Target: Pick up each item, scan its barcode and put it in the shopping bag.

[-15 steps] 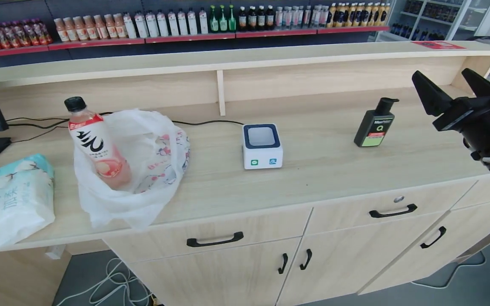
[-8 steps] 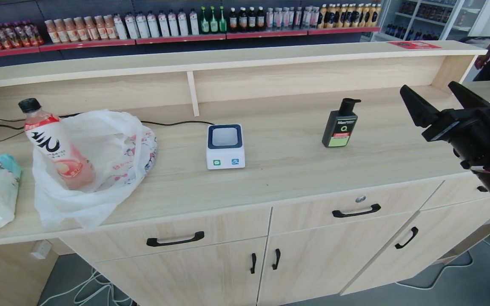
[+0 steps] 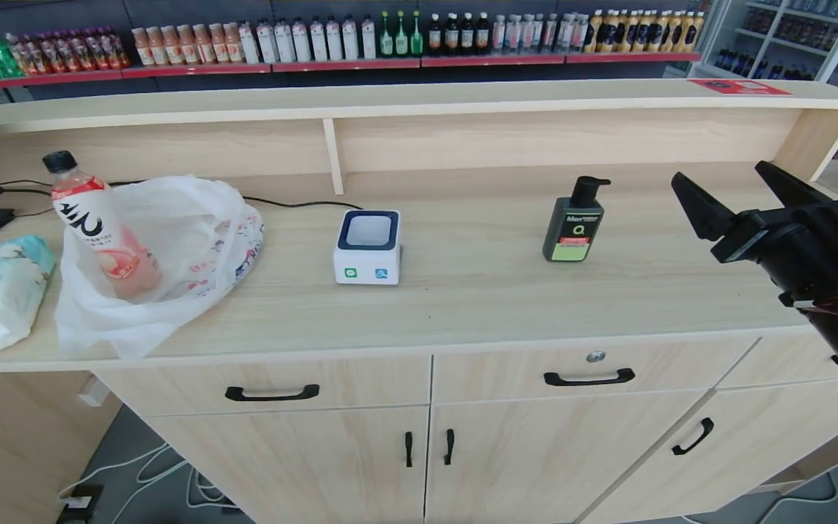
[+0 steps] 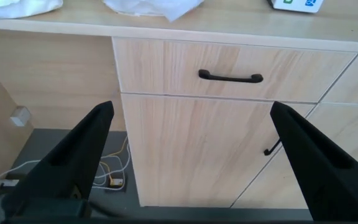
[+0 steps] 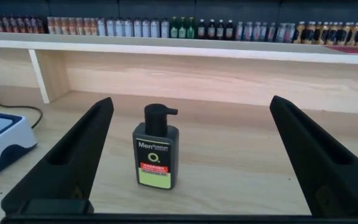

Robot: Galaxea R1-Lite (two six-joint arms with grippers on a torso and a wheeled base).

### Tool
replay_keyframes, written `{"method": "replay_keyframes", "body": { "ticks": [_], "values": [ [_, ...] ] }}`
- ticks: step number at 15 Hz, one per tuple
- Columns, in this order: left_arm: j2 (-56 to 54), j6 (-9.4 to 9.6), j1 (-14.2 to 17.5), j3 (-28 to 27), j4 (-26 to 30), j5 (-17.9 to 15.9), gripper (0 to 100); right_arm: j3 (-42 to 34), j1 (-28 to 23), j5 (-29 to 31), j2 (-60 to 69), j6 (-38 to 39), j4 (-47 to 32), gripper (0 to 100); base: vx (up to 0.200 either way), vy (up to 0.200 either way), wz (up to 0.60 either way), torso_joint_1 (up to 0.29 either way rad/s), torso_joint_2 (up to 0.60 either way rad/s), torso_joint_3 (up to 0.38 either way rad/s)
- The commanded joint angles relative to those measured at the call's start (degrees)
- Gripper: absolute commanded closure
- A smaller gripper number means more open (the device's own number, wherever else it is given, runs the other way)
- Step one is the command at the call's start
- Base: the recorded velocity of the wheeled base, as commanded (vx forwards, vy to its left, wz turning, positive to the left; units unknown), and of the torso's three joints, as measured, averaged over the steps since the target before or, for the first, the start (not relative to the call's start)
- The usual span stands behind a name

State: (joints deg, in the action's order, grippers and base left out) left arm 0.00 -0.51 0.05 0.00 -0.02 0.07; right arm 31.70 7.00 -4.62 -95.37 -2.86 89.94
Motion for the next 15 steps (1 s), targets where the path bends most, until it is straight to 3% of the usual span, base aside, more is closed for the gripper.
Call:
{"method": "replay_keyframes", "body": {
  "ticks": [1,5,11,15],
  "values": [
    [0.00,-0.02,0.04,0.00,0.02,0.01,0,-1.11,1.09,0.05,-0.87,-0.12,0.06,0,0.000,-0.200,0.00,0.002,0.00,0.012],
    [0.00,0.16,0.04,0.00,0.02,0.01,0,-4.36,6.89,0.05,-1.66,-1.79,0.06,0,0.050,-0.200,0.00,0.005,0.00,0.001],
    [0.00,0.25,-0.05,0.00,0.02,0.01,0,-0.93,14.18,0.05,-8.43,-1.97,0.06,0,0.200,0.000,0.00,0.002,0.00,0.005],
    [0.00,0.16,-0.05,0.00,-0.06,0.01,0,-0.14,14.45,0.05,-11.42,-1.97,0.06,0,0.000,0.000,0.00,0.000,0.00,0.000]
  ]
}}
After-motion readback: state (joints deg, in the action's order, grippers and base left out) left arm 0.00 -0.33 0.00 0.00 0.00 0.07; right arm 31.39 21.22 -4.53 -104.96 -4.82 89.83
